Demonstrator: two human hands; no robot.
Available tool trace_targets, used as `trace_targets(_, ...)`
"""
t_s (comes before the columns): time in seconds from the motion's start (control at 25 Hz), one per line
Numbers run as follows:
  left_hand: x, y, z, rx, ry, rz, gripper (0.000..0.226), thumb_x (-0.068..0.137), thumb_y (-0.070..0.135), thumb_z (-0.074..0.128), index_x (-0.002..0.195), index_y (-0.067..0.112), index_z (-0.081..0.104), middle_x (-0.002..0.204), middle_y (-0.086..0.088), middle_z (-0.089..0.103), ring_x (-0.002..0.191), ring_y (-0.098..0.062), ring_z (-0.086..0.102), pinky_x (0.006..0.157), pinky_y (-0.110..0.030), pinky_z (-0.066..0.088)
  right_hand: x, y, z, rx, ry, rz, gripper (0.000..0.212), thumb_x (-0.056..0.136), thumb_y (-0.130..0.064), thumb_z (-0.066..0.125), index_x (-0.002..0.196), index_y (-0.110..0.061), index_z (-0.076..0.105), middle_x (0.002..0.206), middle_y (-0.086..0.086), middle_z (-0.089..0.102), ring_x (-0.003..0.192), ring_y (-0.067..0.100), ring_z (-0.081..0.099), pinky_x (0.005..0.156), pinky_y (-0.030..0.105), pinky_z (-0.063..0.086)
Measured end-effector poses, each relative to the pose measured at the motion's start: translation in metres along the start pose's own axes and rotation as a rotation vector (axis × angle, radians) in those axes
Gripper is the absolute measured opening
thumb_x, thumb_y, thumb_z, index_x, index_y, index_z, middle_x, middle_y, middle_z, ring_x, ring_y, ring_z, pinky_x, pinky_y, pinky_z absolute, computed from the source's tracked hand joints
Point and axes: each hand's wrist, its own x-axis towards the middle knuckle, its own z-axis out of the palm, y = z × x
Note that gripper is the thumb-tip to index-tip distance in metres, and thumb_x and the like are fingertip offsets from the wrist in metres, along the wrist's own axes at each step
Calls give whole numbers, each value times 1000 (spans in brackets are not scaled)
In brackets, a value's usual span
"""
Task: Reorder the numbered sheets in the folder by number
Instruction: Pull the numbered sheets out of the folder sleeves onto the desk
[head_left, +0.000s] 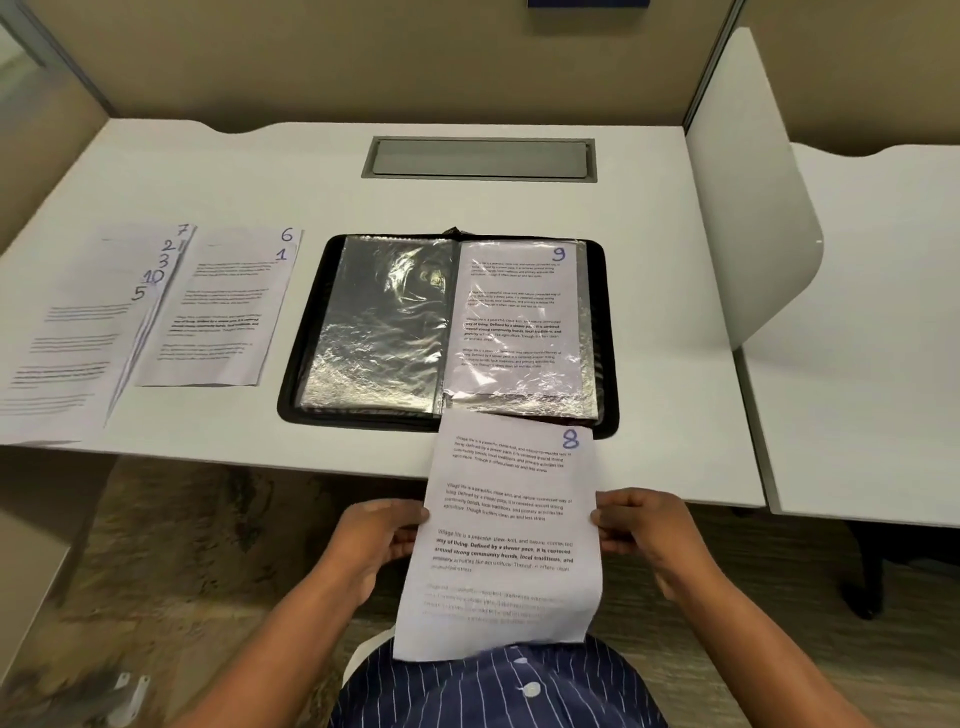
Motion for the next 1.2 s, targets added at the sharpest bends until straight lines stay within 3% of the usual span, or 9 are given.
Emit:
trace_targets(0.12,-14,7,-8,-10,5,22,20,85,2,72,102,-9,72,99,-22,75,83,-30,69,74,-36,54,-8,-7,1,33,-31,-13,13,83,5,74,96,5,74,95,19,78,90,37,76,84,50,62)
trace_targets(0.28,-22,30,-23,-55,35,69,17,83,0,73,98,-8,72,94,-23,75,77,-28,67,72,-37,52,-5,-26,17,68,-38,-75,11,80,8,76,90,5,75,90,25,75,77,33,72,68,38,61)
trace_targets(0.52,-6,68,-63,-119,68,148,13,84,0,71,96,-5,72,89,-20,73,74,-24,65,69,-32,50,11,-66,82,59,-43,-206,10,86,4,70,94,-1,75,89,12,78,78,27,76,64,33,58)
trace_targets(0.76,49,107,-135,-142,89,152,12,84,-2,71,95,-5,71,89,-20,75,72,-24,67,67,-30,54,37,-97,177,93,76,-236,16,83,7,72,95,-3,74,90,15,78,81,30,75,68,38,62)
trace_targets(0.92,93,142,-206,-82,78,167,13,81,-2,74,93,-5,73,90,-22,75,77,-29,67,70,-33,57,60,-103,259,101,142,-210,18,81,5,73,98,-4,74,92,14,78,87,35,75,78,50,63)
trace_targets(1.2,160,210,-348,43,154,209,5,82,-1,73,85,-1,77,89,-22,75,79,-31,70,74,-37,59,104,-121,431,65,190,-202,16,82,2,76,94,-8,74,84,11,78,78,33,75,65,38,61)
